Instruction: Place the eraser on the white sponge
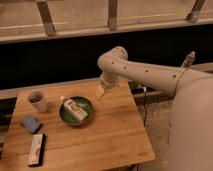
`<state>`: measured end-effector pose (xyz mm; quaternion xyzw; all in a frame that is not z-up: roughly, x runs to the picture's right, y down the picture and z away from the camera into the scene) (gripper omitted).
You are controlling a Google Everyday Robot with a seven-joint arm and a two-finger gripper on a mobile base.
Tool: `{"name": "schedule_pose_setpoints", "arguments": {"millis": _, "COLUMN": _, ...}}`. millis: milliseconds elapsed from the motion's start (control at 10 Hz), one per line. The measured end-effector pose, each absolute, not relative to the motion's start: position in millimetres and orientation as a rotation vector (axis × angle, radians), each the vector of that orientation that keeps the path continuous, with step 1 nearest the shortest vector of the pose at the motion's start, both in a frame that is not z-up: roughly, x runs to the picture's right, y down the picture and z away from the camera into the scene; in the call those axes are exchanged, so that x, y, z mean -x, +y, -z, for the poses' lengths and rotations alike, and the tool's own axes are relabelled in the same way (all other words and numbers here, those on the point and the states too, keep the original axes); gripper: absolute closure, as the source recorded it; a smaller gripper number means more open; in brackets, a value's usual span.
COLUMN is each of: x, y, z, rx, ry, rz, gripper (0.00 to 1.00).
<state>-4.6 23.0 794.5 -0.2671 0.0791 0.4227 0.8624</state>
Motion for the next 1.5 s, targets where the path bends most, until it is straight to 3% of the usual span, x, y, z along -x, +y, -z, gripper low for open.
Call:
{"name": "schedule_pose_setpoints", "arguments": {"millis": 600, "x": 145.5, "y": 54.1, "z": -748.5, "rx": 0.663, "ry": 0.033, "rz": -0.709, "gripper": 0.2}}
{"name": "schedule_pose_setpoints", "arguments": {"millis": 1200, "x": 137.4, "y": 55.1, "z": -752.9, "rx": 0.658, "ry": 0.05, "rz": -0.698, "gripper": 0.2}}
{"name": "schedule_pose_setpoints", "arguments": {"millis": 1500, "x": 167.1, "y": 77.8, "z": -740.6, "rx": 0.667, "ry": 0.033, "rz": -0.583, "gripper": 0.2}}
